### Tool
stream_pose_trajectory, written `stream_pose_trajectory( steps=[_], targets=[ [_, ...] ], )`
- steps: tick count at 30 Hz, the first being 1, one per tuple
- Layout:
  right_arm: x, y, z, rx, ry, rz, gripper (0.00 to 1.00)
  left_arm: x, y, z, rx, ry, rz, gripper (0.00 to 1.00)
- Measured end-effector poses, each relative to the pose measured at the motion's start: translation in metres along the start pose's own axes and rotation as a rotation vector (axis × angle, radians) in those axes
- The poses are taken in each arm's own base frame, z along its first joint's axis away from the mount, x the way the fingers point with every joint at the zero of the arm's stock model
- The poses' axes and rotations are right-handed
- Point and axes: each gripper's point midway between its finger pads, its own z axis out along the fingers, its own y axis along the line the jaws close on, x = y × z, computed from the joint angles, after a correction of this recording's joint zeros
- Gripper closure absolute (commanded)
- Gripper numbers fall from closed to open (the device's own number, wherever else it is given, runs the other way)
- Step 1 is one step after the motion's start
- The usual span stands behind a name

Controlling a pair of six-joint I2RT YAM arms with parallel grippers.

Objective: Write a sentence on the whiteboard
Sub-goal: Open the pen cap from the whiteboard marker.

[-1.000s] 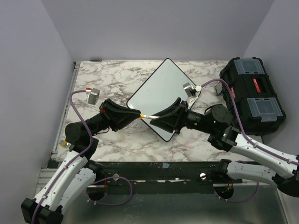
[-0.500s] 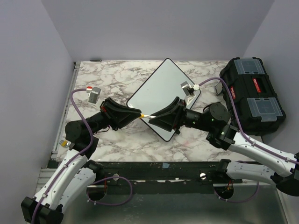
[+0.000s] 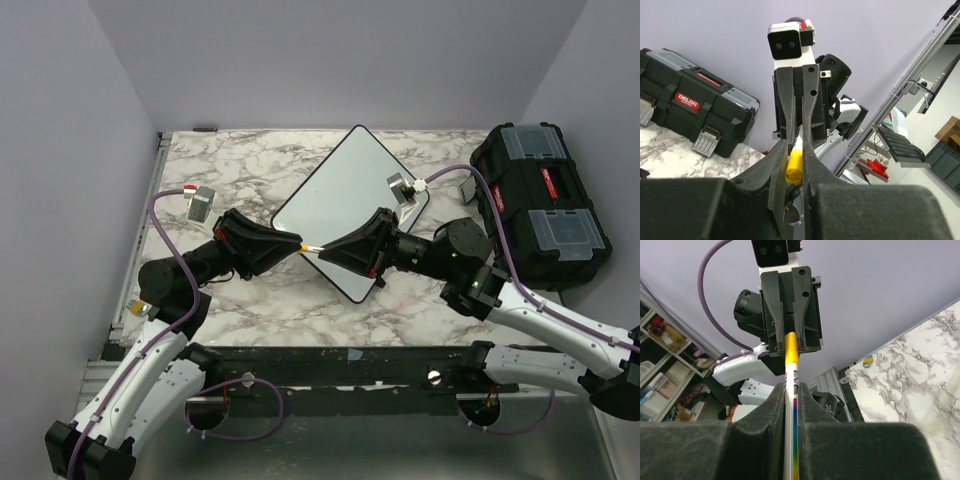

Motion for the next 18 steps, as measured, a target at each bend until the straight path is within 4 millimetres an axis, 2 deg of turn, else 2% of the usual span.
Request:
stream_pose_trajectory(
  steps=[2,18],
  targets=[
    [-0.0001,0.0002,0.0001,-0.001,-0.001,0.001,0.99,-0.0002,-0.0003,0.0,0.001,-0.001,0.001,1.0],
    [0.0042,-0.0025,-0.0009,0.001,0.005,0.002,0.99,0.0027,0.0008,-0.004,-0.026,0.005,0.013,1.0]
  ],
)
